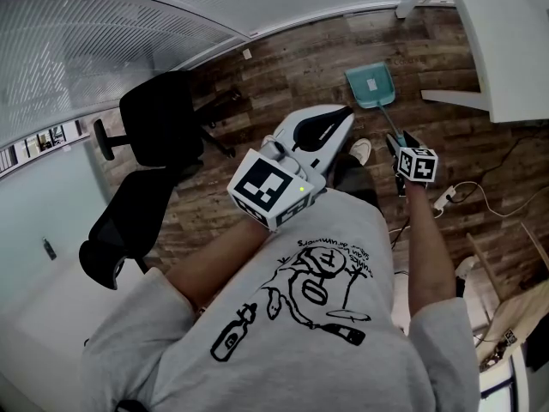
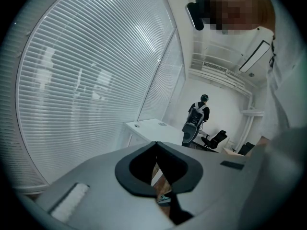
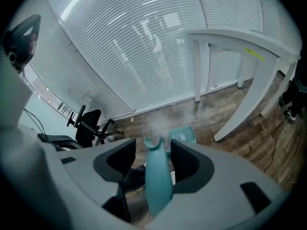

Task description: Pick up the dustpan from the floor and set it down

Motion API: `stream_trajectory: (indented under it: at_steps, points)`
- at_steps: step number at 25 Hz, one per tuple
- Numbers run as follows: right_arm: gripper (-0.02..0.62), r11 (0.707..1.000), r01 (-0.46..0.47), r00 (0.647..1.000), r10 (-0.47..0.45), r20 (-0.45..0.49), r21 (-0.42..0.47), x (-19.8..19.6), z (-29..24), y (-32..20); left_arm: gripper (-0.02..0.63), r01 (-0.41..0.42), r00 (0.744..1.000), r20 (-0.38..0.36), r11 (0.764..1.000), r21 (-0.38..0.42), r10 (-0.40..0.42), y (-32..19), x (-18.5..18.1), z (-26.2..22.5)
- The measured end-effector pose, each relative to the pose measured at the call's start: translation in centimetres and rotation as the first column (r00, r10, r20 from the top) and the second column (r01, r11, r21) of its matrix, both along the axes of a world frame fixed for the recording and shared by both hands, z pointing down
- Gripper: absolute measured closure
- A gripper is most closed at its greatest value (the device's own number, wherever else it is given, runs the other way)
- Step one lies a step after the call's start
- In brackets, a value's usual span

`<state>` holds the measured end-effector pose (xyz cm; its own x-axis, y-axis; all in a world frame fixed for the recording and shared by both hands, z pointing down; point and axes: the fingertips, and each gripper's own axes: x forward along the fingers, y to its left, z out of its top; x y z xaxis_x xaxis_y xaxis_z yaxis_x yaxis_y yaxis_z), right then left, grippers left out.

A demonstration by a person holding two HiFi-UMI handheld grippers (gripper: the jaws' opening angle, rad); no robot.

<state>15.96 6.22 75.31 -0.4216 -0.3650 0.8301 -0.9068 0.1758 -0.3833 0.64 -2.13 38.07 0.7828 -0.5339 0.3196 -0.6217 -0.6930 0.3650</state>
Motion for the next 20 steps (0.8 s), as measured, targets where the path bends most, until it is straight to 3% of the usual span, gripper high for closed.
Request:
stream_trajectory:
  at_steps: [11,20]
  points:
    - [0.400,1.000,-0.003,1.000,0.003,0.002,0.030,0.0,-0.8,-1.8,0.604,0.000,1.000,-0.002,1.000,-0.002,0.000,-0.7,0.3,0.0]
    - [0.400,0.992,0.011,1.000,-0.007,-0.030,0.127,0.7,-4.5,-4.2,0.604,0.005,1.000,-0.015,1.000,0.014,-0.005,-1.6,0.4,-0.6]
